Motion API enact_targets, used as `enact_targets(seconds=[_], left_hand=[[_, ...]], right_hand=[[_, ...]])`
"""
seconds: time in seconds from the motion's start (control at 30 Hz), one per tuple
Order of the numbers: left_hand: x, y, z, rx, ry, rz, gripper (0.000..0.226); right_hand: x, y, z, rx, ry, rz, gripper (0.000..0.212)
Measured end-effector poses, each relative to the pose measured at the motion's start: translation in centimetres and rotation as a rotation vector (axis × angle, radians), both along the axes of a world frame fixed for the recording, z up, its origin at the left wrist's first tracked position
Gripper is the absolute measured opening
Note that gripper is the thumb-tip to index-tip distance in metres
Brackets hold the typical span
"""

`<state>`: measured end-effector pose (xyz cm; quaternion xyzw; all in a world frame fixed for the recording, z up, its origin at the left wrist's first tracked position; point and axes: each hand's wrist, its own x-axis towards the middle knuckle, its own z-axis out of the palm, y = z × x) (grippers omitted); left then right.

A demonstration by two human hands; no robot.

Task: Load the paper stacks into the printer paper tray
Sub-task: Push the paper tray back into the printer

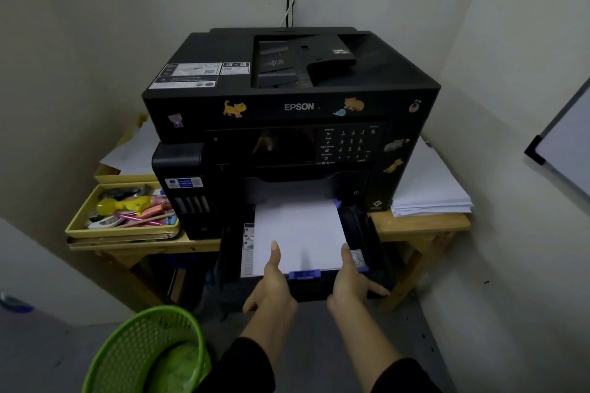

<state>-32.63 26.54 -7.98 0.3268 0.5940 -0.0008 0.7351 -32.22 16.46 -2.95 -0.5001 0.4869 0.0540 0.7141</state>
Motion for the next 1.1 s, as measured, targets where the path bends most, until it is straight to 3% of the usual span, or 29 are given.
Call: enact_targets(seconds=[0.13,0.33,0.4,0.53,0.63,0.73,0.83,0.97,1.1], left_hand=[[-1.4,-1.3,7.3,0.040,-0.100,0.057,0.151],[1.0,0.0,7.9,0.036,-0.170,-0.045,0.121],[2.0,1.0,8.3,0.064,-0.277,-0.114,0.117],[4.8,3.5,9.6,0.098,-0.474,-0.217,0.109],[6.3,4.7,9.6,0.128,-0.496,-0.215,0.094],[7.6,5.1,9.4,0.109,-0.507,-0.227,0.101],[9.3,5.2,9.6,0.101,-0.508,-0.176,0.104],[10.9,5.0,9.7,0.059,-0.494,-0.084,0.135],[11.4,4.8,9.6,0.067,-0.514,-0.017,0.119]], right_hand=[[0.6,0.1,0.9,0.051,-0.081,-0.006,0.130],[2.7,0.7,2.1,0.149,-0.168,0.016,0.129],[4.1,0.5,2.5,0.203,-0.226,0.044,0.127],[7.3,0.8,3.4,0.366,-0.317,0.116,0.151],[9.4,0.9,3.7,0.388,-0.292,0.112,0.137],[11.3,1.1,3.7,0.374,-0.267,0.098,0.130],[12.6,2.0,3.8,0.373,-0.272,0.113,0.141],[14.5,2.1,3.2,0.358,-0.252,0.022,0.118],[15.3,2.0,2.9,0.365,-0.273,0.049,0.111]])
